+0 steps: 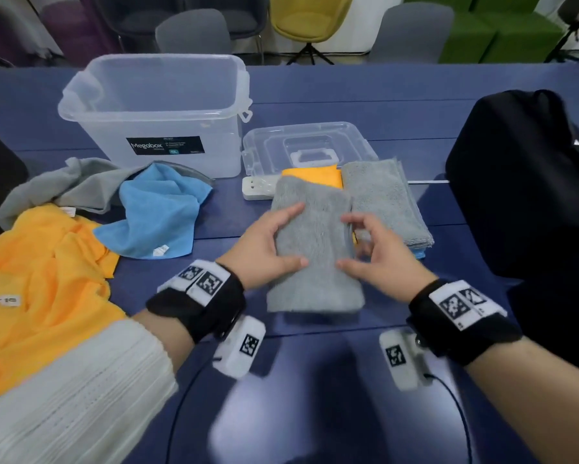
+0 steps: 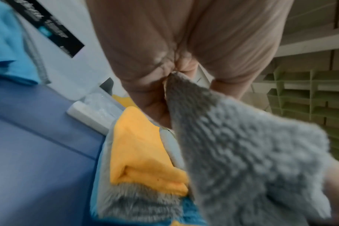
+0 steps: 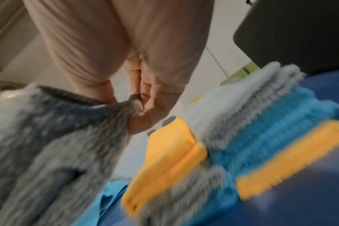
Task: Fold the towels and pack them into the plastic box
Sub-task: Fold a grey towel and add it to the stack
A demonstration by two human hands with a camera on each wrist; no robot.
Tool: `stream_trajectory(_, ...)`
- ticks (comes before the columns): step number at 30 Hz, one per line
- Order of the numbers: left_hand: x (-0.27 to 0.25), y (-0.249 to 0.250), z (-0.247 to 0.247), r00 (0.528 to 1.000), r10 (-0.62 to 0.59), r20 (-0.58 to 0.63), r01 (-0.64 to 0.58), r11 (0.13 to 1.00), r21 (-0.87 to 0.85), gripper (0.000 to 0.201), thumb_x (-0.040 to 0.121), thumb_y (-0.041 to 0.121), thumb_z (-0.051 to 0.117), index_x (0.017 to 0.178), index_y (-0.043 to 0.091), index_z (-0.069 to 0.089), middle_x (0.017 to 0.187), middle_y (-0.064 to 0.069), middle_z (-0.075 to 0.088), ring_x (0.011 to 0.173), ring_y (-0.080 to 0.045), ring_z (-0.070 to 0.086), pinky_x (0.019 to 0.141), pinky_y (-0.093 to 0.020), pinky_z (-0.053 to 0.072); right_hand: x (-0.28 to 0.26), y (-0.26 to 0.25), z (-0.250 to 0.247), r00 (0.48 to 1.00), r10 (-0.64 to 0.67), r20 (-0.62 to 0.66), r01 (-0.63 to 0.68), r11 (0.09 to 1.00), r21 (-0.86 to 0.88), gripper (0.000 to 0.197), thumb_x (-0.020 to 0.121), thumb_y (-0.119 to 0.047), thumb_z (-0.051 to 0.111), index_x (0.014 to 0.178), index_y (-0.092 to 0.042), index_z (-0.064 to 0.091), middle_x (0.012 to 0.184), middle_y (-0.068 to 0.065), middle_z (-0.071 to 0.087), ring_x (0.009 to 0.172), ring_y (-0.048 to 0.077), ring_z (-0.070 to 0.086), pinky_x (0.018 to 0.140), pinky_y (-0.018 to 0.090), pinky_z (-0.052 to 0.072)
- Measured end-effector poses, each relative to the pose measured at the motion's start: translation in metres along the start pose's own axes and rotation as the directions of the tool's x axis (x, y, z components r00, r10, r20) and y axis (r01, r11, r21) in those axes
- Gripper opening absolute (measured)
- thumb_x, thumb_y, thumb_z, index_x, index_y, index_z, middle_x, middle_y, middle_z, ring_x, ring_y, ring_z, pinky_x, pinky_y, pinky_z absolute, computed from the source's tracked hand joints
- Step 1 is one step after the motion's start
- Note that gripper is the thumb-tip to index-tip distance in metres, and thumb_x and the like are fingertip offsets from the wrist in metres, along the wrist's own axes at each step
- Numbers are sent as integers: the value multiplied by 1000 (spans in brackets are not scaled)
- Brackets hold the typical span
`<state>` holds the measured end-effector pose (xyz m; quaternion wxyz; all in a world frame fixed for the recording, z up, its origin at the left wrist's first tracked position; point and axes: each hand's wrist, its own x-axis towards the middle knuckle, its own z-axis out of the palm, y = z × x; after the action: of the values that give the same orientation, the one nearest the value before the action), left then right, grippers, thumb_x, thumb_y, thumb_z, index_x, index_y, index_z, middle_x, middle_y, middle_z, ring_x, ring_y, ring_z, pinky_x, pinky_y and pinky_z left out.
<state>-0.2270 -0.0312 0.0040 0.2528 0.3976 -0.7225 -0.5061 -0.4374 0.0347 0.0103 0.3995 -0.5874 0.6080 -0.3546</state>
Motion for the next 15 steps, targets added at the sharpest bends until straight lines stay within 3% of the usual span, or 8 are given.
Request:
stream_trajectory(2, 26, 3, -4, 1000, 19, 7, -20, 991, 131, 105, 61, 33, 80, 150, 23, 24, 148, -4, 35, 137, -11, 34, 114, -24, 25, 25, -4, -17, 997, -54, -49, 49, 994, -100, 64, 82, 1, 67, 136, -21, 41, 126, -10, 45, 80, 8, 53, 80, 28, 50)
stream_trajectory(5, 60, 2, -6, 999, -36, -15, 38, 972, 232, 109, 69, 23, 84, 152, 18, 13, 153, -7, 27, 140, -14, 27, 115, -23, 19, 58, -1, -31, 990, -106, -91, 79, 964, -255, 61, 86, 0, 61, 139, -23, 41, 132, -6, 43, 87, -3, 47, 84, 14, 40)
stream_trajectory(6, 69, 1, -5, 998, -57, -22, 60, 966, 253, 109, 70, 21, 83, 152, 17, 12, 154, -8, 26, 142, -16, 25, 117, -26, 18, 67, 2, -32, 991, -104, -90, 73, 951, -299, 59, 87, 0, 60, 138, -25, 43, 132, -5, 44, 92, -2, 48, 89, 15, 41)
stream_trajectory(9, 88, -5, 0, 993, -118, -12, 116, 943, 311, 109, 72, 19, 81, 153, 16, 8, 157, -8, 21, 145, -20, 19, 119, -31, 17, 87, 16, -28, 993, -81, -90, 37, 908, -418, 45, 89, 1, 55, 128, -20, 56, 127, 5, 50, 105, 13, 50, 103, 31, 41)
stream_trajectory(12, 101, -13, 4, 986, -166, -5, 158, 933, 323, 112, 72, 17, 80, 153, 18, 3, 157, -10, 19, 144, -21, 18, 115, -29, 18, 95, 26, -20, 995, -22, -100, -28, 882, -471, 38, 92, -1, 51, 129, -11, 56, 131, 7, 49, 117, 22, 50, 107, 30, 34)
stream_trajectory(15, 106, -24, 7, 973, -231, -20, 226, 925, 307, 115, 69, 18, 83, 153, 26, 4, 155, -13, 16, 144, -24, 21, 115, -31, 23, 97, 31, -14, 998, 55, -40, -68, 820, -568, 44, 95, -2, 47, 138, -9, 47, 148, 9, 36, 135, 26, 37, 114, 31, 23)
